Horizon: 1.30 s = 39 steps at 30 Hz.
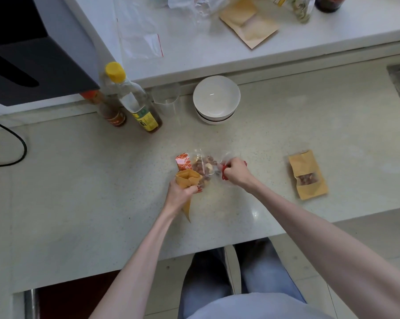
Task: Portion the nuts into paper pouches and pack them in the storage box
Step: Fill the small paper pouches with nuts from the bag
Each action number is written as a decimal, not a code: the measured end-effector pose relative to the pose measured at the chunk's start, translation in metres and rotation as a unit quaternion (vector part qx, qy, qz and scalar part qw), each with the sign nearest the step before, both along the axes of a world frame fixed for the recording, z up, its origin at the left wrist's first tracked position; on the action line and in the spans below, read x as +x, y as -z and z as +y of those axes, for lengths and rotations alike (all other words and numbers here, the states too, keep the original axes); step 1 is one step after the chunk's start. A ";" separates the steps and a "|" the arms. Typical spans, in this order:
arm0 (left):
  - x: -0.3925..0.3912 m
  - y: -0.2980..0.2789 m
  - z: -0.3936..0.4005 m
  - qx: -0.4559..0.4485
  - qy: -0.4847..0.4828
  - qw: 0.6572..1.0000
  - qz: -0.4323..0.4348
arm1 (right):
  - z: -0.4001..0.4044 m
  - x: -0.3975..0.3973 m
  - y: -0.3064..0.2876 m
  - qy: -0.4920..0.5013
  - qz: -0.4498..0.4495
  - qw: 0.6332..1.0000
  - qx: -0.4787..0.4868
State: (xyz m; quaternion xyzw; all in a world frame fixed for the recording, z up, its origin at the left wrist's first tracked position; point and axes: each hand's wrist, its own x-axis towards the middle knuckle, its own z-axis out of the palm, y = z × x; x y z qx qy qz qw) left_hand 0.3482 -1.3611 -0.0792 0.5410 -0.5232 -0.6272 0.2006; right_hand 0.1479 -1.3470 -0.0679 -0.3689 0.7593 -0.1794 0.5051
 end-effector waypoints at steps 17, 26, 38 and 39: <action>0.010 -0.010 -0.020 0.067 -0.063 0.994 -0.058 | 0.033 -0.047 -0.001 0.073 -0.013 0.997 -0.016; 0.007 -0.016 -0.022 0.084 -0.058 0.991 -0.082 | 0.055 -0.075 -0.001 0.107 0.009 0.994 -0.001; 0.002 -0.025 -0.018 0.062 -0.048 0.993 -0.086 | 0.090 -0.103 -0.019 0.149 0.019 0.988 0.019; 0.002 -0.026 -0.018 0.056 -0.045 0.994 -0.086 | 0.093 -0.105 -0.022 0.153 0.019 0.988 0.020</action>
